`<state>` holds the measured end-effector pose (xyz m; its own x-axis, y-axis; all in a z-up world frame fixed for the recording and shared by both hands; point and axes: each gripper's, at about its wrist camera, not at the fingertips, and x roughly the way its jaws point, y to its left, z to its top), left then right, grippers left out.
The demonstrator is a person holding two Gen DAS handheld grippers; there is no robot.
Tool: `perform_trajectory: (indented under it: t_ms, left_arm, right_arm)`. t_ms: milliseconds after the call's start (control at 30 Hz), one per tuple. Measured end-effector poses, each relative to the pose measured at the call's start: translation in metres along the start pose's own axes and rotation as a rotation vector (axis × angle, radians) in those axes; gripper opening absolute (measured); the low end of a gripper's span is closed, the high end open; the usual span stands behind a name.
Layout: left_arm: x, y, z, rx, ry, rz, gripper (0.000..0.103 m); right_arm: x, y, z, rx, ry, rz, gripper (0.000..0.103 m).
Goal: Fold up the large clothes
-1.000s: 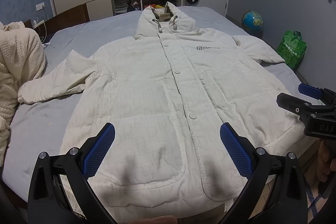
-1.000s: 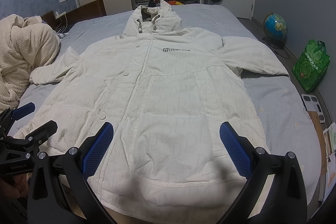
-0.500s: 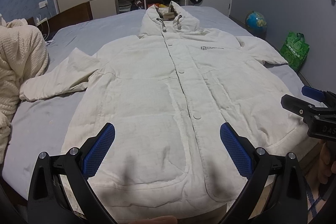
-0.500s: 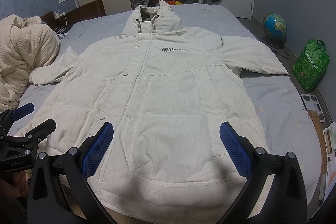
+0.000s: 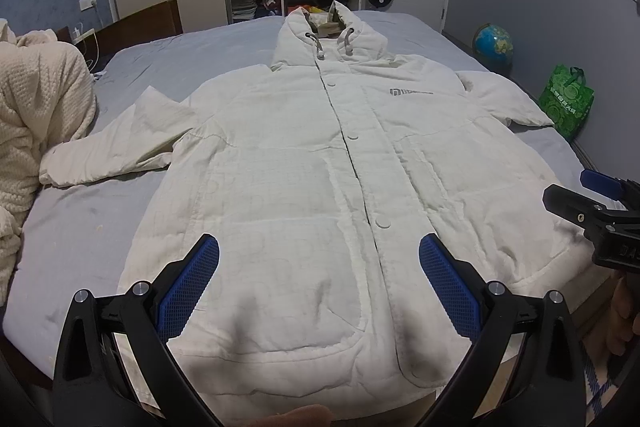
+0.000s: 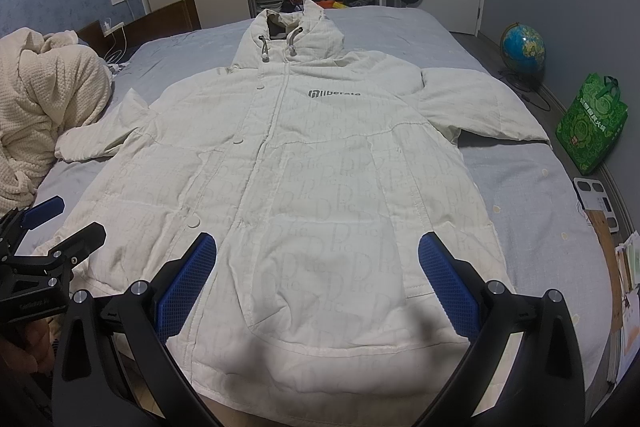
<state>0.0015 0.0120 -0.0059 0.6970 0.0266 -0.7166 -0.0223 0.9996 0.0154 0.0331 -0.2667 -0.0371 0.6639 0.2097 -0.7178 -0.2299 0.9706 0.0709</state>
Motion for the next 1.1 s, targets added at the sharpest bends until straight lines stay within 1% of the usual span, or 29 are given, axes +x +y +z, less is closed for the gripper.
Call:
perform_trajectory:
  t_ms: [100,200,367,600,900,1100]
  left_arm:
    - [0.002,0.002,0.001,-0.007,0.004,-0.005,0.097]
    - [0.001,0.003,0.000,-0.010,0.001,0.009,0.096]
    - [0.000,0.005,0.001,-0.009,-0.007,0.009,0.096]
    - [-0.001,0.011,0.004,-0.045,-0.006,-0.027,0.096]
    - [0.003,0.020,0.005,-0.067,0.004,-0.001,0.096]
    - [0.006,0.032,0.008,-0.094,0.006,0.008,0.096]
  right_arm:
    - [0.001,0.000,-0.002,0.003,0.001,0.000,0.097]
    - [0.000,-0.001,-0.004,0.006,0.003,0.001,0.097]
    - [0.002,-0.003,-0.001,0.010,0.007,0.001,0.097]
    - [0.002,-0.003,-0.001,0.011,0.011,0.002,0.097]
    - [0.003,-0.003,-0.001,0.016,0.014,0.002,0.097]
    - [0.003,-0.013,0.000,0.068,0.024,0.013,0.097]
